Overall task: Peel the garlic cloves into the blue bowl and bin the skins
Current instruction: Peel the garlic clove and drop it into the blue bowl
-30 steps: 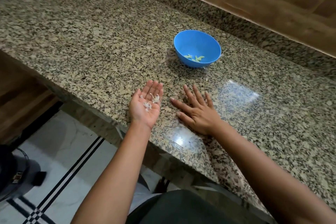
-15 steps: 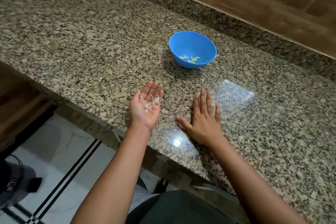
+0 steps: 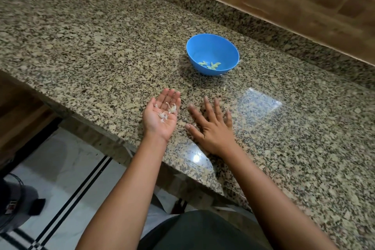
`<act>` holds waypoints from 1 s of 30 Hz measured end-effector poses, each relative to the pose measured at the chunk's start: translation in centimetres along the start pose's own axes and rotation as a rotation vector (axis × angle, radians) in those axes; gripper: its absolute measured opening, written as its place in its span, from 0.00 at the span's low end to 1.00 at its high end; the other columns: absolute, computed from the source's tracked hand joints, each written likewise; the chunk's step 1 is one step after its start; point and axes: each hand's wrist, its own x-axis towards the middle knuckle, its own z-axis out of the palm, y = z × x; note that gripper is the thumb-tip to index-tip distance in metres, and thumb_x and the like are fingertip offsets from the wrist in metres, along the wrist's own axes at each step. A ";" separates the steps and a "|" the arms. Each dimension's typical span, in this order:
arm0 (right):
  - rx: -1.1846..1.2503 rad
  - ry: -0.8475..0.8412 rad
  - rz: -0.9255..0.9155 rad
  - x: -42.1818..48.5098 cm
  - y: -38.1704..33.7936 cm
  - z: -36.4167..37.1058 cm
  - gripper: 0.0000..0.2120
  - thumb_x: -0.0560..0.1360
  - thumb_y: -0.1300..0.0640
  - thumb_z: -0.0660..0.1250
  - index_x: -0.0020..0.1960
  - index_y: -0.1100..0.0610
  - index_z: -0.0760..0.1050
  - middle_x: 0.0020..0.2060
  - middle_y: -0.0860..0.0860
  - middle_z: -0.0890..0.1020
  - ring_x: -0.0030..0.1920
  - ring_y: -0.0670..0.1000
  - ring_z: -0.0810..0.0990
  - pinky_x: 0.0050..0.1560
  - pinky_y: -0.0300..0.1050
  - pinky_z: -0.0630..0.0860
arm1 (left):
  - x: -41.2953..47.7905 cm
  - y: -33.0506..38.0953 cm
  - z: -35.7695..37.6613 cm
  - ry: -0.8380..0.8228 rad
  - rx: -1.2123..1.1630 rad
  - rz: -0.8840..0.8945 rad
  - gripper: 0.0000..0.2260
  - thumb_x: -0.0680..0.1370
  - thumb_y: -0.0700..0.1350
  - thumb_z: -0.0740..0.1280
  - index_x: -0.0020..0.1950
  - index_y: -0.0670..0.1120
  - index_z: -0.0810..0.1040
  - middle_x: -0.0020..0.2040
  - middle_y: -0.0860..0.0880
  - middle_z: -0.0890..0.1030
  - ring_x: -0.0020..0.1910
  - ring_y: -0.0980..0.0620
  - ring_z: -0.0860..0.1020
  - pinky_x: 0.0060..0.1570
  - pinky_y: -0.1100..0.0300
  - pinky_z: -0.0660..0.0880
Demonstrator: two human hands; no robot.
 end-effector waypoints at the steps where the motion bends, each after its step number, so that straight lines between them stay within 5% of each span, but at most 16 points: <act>1: 0.018 0.016 0.034 -0.4 -0.1 0.0 0.34 0.73 0.29 0.40 0.74 0.39 0.33 0.72 0.46 0.27 0.70 0.49 0.23 0.69 0.59 0.27 | 0.0 0.0 -0.1 -0.009 0.003 0.003 0.19 0.83 0.48 0.50 0.55 0.37 0.76 0.52 0.39 0.81 0.52 0.43 0.81 0.56 0.52 0.77; 6: -0.009 -0.060 0.161 -3.3 -1.0 0.8 0.44 0.71 0.27 0.37 0.72 0.57 0.25 0.69 0.52 0.23 0.68 0.50 0.20 0.68 0.57 0.25 | 0.0 0.1 -0.2 -0.017 -0.017 0.009 0.20 0.83 0.48 0.50 0.54 0.37 0.77 0.49 0.39 0.82 0.50 0.43 0.81 0.55 0.51 0.77; 18: 0.091 -0.043 0.084 2.5 -4.0 0.5 0.42 0.75 0.31 0.42 0.75 0.58 0.32 0.73 0.53 0.31 0.72 0.52 0.28 0.70 0.57 0.29 | -0.1 1.0 -0.4 -0.016 -0.002 0.024 0.21 0.83 0.47 0.49 0.53 0.37 0.77 0.48 0.40 0.82 0.46 0.44 0.83 0.50 0.51 0.78; 20: 0.175 0.050 0.037 1.4 -3.3 0.4 0.39 0.77 0.35 0.48 0.77 0.56 0.37 0.75 0.51 0.36 0.74 0.51 0.33 0.73 0.55 0.35 | -0.1 1.1 -0.5 -0.019 0.005 0.025 0.20 0.83 0.48 0.49 0.53 0.37 0.77 0.48 0.40 0.82 0.46 0.44 0.83 0.51 0.52 0.78; 24: 0.350 0.227 -0.087 -0.6 -2.1 -0.3 0.27 0.77 0.49 0.62 0.73 0.57 0.61 0.69 0.52 0.64 0.70 0.51 0.59 0.73 0.44 0.54 | 0.0 1.1 -0.6 -0.007 0.003 0.029 0.20 0.83 0.48 0.49 0.53 0.38 0.77 0.48 0.40 0.82 0.46 0.44 0.83 0.51 0.52 0.78; 30: 0.401 0.054 -0.131 2.6 -2.2 -3.2 0.21 0.75 0.63 0.67 0.66 0.58 0.67 0.59 0.51 0.74 0.60 0.49 0.72 0.64 0.39 0.69 | 0.1 0.9 -0.4 0.003 0.012 0.023 0.20 0.83 0.47 0.49 0.53 0.37 0.77 0.47 0.40 0.82 0.47 0.44 0.82 0.53 0.52 0.78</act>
